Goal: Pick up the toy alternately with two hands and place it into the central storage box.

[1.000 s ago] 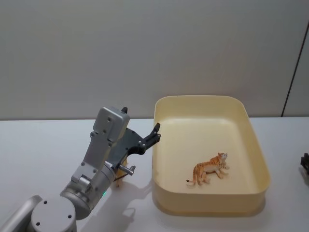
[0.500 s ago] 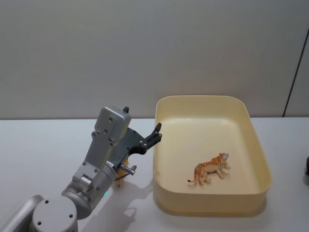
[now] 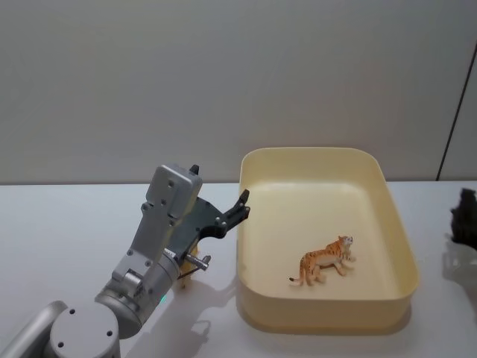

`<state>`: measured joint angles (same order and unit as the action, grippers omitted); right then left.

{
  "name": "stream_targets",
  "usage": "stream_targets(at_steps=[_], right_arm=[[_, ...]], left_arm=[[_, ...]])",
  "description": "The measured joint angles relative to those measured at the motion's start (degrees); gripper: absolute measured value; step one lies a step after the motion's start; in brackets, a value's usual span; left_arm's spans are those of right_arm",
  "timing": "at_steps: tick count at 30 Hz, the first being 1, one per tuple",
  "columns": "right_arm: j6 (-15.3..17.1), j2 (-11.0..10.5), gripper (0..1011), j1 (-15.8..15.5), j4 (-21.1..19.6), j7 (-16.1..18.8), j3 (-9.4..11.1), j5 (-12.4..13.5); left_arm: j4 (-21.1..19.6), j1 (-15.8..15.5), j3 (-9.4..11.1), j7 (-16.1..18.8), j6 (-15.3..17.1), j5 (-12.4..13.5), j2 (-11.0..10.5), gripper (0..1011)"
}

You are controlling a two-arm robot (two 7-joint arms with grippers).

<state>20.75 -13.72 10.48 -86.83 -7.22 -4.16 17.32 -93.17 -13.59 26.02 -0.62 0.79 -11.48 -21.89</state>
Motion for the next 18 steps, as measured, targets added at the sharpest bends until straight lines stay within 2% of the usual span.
stream_targets(at_steps=[8,18], right_arm=[[1.48,1.44,312,1.51,-3.8,3.24,-1.11,1.55],[4.77,4.06,312,4.47,-5.5,7.78,-3.54,1.95]], left_arm=[[0.0,0.0,0.0,0.0,0.0,0.0,0.0,1002],[0.0,0.0,0.0,0.0,0.0,0.0,0.0,1002]])
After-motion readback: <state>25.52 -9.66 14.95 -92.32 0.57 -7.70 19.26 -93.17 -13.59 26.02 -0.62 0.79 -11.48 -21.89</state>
